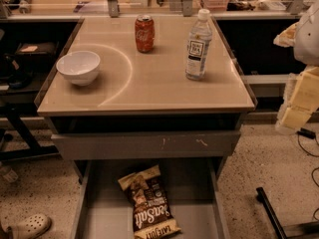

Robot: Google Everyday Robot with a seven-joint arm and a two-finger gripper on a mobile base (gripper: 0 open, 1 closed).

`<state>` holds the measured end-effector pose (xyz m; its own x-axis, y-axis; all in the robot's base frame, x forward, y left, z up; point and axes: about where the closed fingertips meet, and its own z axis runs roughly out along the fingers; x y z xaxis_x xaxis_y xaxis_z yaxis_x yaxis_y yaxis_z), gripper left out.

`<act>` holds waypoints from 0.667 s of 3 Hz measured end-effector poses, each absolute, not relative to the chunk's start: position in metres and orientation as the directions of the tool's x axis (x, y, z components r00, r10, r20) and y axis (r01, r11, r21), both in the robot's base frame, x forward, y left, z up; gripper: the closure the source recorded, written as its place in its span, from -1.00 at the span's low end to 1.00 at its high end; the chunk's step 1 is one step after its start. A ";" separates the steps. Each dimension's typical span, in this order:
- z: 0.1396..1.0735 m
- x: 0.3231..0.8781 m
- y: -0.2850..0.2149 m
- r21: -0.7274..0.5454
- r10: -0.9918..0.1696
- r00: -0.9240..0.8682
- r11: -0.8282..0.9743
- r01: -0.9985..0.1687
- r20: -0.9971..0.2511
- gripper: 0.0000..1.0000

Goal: Pick brown chip bag from middle drawer and place on counter

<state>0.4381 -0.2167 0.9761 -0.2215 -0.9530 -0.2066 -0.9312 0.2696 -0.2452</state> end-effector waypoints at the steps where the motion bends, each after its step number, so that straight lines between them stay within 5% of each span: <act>1: 0.976 0.438 -0.217 -0.245 -0.953 -0.222 0.270 -0.931 -0.207 -1.00; 2: 0.970 0.430 -0.212 -0.236 -0.951 -0.227 0.275 -0.932 -0.210 -1.00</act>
Offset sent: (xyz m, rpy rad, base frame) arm -0.0215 0.0089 -0.0214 0.0131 0.0445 -0.0095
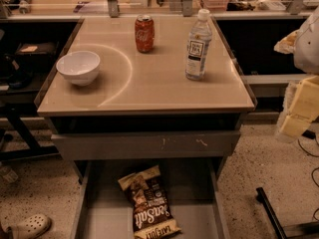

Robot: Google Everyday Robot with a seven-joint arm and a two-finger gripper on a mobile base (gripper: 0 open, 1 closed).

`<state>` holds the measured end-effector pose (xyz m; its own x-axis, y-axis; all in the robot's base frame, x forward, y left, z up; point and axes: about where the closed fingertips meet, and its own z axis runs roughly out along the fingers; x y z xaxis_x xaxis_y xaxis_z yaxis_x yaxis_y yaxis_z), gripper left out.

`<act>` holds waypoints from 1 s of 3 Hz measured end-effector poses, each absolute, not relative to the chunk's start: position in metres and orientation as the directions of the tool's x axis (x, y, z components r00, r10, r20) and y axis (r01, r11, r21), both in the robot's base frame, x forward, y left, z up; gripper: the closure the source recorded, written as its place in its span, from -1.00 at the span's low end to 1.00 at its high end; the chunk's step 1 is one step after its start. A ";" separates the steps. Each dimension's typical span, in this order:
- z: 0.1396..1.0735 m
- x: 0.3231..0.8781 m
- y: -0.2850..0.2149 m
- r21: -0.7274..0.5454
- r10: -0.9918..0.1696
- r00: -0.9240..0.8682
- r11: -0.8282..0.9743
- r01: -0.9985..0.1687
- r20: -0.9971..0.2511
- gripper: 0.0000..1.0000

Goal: Pick brown chip bag from middle drawer and place on counter

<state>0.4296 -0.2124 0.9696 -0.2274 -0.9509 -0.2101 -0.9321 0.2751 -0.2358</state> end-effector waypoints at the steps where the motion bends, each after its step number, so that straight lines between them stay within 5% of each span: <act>1: 0.943 0.401 -0.189 -0.197 -0.942 -0.263 0.304 -0.932 -0.209 -1.00; 3: 0.875 0.360 -0.163 -0.045 -0.937 -0.307 0.319 -0.947 -0.169 -1.00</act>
Offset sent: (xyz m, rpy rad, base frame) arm -0.1067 0.0825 -0.1519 0.0428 0.3460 -0.0667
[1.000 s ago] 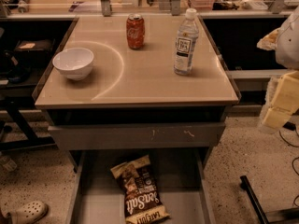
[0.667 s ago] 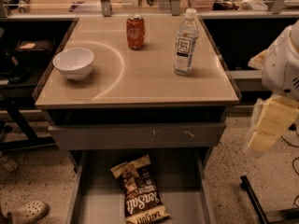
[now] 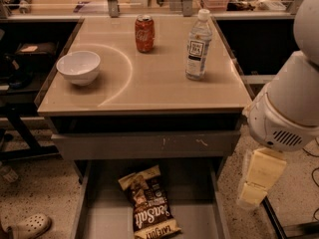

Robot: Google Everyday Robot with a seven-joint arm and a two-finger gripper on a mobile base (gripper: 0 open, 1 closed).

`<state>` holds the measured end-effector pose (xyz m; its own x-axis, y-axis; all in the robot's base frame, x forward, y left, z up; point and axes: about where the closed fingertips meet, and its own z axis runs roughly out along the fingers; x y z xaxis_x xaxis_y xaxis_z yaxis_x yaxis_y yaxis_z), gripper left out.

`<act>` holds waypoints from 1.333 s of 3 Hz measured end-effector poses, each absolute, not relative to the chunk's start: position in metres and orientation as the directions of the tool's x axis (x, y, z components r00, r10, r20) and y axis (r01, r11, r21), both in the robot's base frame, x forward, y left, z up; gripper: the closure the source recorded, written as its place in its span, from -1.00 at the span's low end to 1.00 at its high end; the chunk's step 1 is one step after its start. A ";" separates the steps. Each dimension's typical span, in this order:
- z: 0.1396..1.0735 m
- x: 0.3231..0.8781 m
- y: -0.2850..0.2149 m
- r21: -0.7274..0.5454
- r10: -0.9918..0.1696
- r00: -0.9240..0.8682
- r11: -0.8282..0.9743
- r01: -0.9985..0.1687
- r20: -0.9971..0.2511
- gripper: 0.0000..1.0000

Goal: Pick brown chip bag from middle drawer and place on counter

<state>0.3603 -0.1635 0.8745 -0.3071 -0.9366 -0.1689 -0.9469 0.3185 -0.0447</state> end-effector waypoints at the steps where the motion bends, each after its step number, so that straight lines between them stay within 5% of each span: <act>1: 0.870 0.359 -0.160 -0.041 -0.937 -0.303 0.314 -0.948 -0.174 -1.00; 4: 0.770 0.359 -0.096 0.022 -0.857 -0.462 0.470 -0.882 -0.227 -1.00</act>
Offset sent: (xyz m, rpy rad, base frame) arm -0.0092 0.0929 -0.1416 0.0883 0.0441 -0.1461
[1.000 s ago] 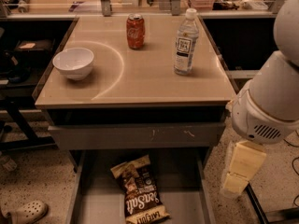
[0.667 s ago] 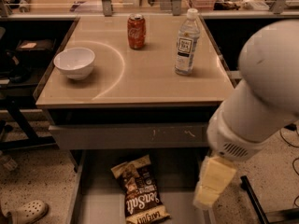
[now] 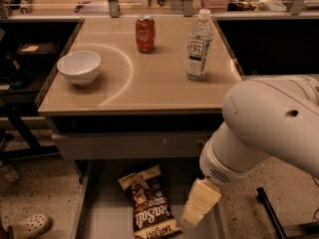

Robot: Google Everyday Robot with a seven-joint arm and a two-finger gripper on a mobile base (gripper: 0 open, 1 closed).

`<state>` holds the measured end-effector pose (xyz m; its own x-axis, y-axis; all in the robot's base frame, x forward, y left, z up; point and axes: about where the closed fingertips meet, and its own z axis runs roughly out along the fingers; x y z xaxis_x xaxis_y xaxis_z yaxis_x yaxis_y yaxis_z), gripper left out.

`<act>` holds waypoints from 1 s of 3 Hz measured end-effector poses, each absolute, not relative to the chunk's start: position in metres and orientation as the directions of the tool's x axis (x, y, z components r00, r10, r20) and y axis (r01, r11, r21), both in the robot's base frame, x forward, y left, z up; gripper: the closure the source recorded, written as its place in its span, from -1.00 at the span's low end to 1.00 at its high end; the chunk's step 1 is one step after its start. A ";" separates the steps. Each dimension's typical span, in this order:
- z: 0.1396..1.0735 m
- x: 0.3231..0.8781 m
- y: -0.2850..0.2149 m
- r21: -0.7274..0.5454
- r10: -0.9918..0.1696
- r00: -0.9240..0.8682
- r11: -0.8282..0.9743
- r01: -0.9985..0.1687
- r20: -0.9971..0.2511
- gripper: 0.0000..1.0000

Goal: Pick brown chip bag from middle drawer and place on counter

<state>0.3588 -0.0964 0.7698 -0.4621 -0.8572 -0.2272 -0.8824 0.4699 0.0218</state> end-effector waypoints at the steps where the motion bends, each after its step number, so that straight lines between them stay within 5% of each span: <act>1: 0.770 0.358 -0.096 0.023 -0.859 -0.460 0.468 -0.884 -0.226 -1.00; 3: 0.703 0.361 -0.040 0.076 -0.827 -0.495 0.493 -0.866 -0.266 -1.00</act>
Offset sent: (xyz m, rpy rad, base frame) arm -0.0031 0.0464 -0.0508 0.0646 0.0005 -0.0156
